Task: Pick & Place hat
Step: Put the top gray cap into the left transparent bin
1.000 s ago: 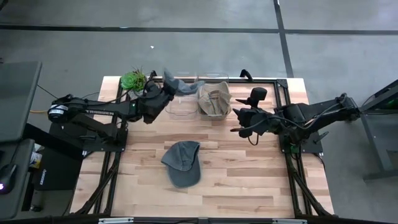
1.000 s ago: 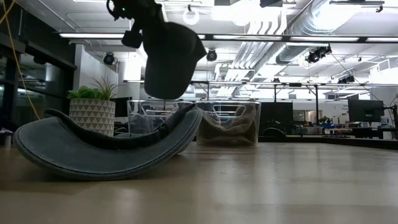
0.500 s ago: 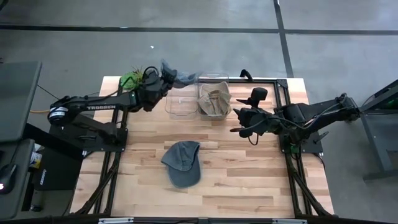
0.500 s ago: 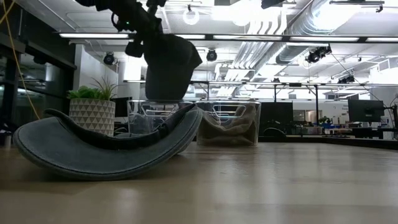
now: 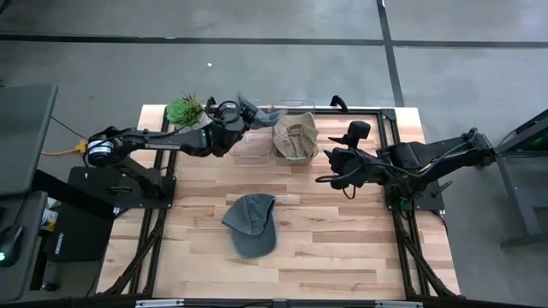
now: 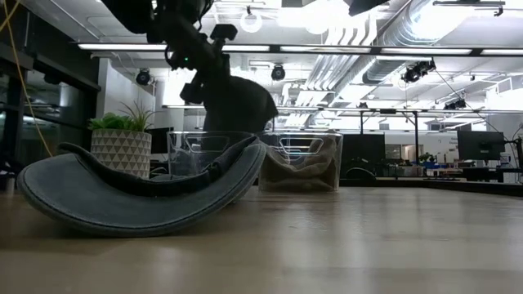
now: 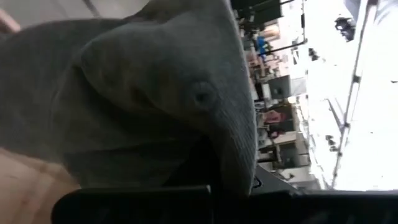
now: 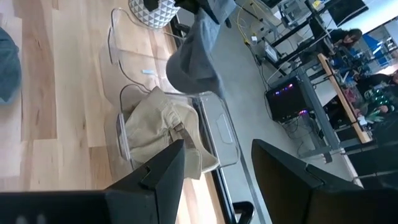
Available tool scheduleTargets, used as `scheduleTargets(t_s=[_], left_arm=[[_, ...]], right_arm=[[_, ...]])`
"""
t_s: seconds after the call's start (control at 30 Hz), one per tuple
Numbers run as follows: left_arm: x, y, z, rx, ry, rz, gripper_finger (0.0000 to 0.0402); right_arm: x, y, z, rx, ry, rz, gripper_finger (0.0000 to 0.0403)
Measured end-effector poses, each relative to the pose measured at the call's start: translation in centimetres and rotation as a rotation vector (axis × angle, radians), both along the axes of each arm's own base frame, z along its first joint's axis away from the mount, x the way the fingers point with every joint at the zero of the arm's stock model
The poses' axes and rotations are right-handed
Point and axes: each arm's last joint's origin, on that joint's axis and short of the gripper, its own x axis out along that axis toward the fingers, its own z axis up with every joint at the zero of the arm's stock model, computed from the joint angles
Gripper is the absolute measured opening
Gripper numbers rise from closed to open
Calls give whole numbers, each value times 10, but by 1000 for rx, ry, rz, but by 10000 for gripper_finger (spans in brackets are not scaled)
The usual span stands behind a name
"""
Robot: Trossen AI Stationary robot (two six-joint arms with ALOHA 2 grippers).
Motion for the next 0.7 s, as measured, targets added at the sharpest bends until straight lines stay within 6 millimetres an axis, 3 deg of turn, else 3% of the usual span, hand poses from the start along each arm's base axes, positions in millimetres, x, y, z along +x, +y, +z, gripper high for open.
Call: scheduleTargets(t_s=[0.4, 0.7], left_arm=[[1, 4, -5, 5, 24, 30, 0], [10, 6, -28, -123, 19, -12, 0]], right_arm=[[-3, -1, -3, 25, 19, -23, 181], [-3, -1, -3, 25, 20, -22, 181]])
